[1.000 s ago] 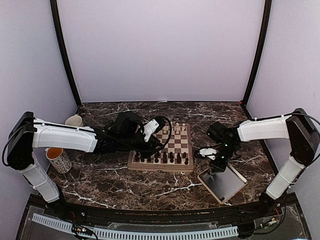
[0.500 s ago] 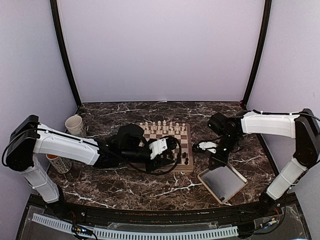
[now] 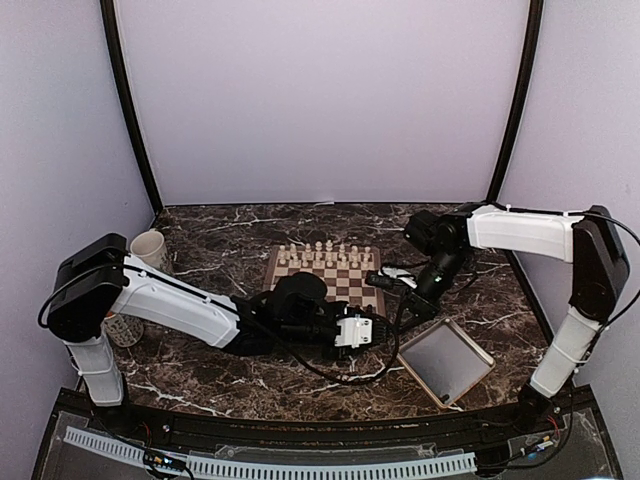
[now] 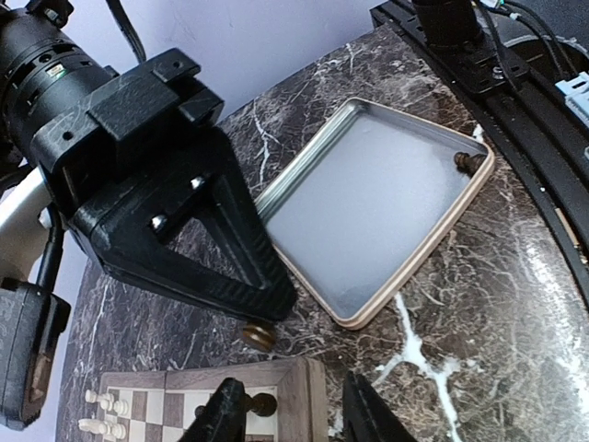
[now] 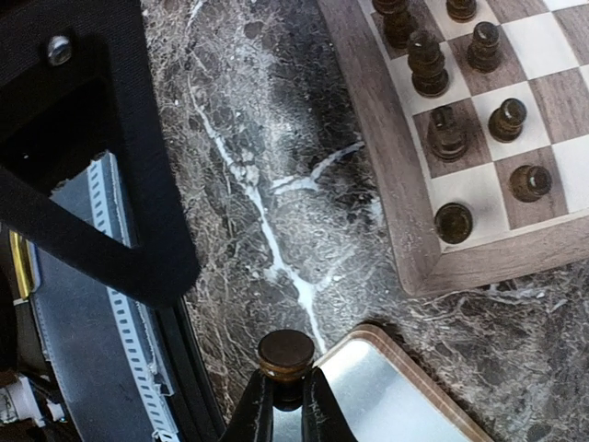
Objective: Set up the chess pieces on the board
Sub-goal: Pass from the right arm to the left
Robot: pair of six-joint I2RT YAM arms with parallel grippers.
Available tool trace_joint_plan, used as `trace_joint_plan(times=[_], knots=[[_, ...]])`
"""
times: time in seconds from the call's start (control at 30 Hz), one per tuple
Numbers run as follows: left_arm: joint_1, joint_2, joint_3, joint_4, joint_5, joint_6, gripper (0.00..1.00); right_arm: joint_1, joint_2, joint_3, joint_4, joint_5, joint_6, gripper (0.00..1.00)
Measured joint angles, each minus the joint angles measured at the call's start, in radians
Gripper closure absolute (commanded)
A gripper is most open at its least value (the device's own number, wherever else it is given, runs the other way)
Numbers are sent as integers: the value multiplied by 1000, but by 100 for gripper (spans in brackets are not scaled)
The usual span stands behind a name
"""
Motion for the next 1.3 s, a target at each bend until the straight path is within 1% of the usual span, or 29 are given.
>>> trace_joint_plan(times=[0.23,0.53,0.7,0.93,1.1,1.17,1.23,1.3], knots=[[3,61,47,36,-35,32,61,6,19,14,-33,-75,-5,90],[3,110,98,43,-50,42,63,6,28,28,-45,-129,-16,89],[3,132,119,39,-70,56,67,6,32,28,-56,-140,-19,89],[3,136,129,18,-89,68,76,6,32,28,-56,-143,-19,89],[1,136,131,7,-101,68,80,6,32,28,-55,-146,-18,82],[1,136,134,0,-109,64,82,5,32,28,-55,-147,-16,78],[0,136,141,-11,-121,51,82,-2,32,32,-59,-151,-21,72],[3,136,144,-10,-131,21,83,-15,29,45,-70,-156,-27,69]])
